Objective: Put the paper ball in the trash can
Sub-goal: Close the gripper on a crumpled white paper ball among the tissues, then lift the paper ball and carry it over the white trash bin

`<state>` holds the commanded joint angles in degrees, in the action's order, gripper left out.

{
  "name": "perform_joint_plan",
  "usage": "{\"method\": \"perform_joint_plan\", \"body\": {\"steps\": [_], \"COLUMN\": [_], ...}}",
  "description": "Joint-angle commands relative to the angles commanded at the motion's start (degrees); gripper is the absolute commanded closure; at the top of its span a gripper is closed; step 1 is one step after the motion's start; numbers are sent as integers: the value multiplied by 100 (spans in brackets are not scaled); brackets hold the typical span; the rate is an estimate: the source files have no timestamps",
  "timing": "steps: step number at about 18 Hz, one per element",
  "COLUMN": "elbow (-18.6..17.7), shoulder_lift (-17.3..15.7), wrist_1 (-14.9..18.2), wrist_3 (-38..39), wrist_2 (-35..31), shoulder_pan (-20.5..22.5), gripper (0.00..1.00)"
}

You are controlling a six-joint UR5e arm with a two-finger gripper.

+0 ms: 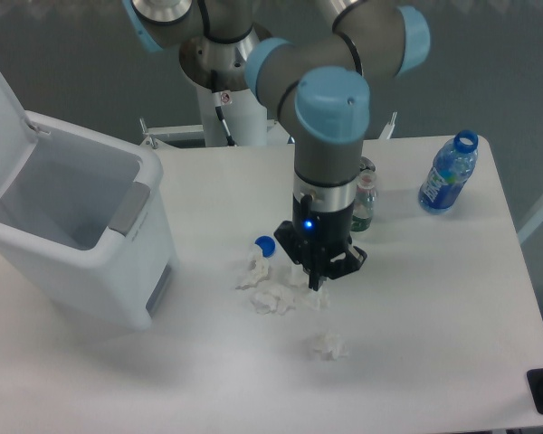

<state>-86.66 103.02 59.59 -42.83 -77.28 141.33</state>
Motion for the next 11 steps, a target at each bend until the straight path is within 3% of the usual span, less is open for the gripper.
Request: {"method": "perform_joint_plan", "body": {"steps": [11], "elbow": [-114], "shoulder_lift": [-1152], "wrist_1": [123], "wrist_3": [1487], "wrist_2": [222], "shoulder_pan": [-615], "gripper": [100]}}
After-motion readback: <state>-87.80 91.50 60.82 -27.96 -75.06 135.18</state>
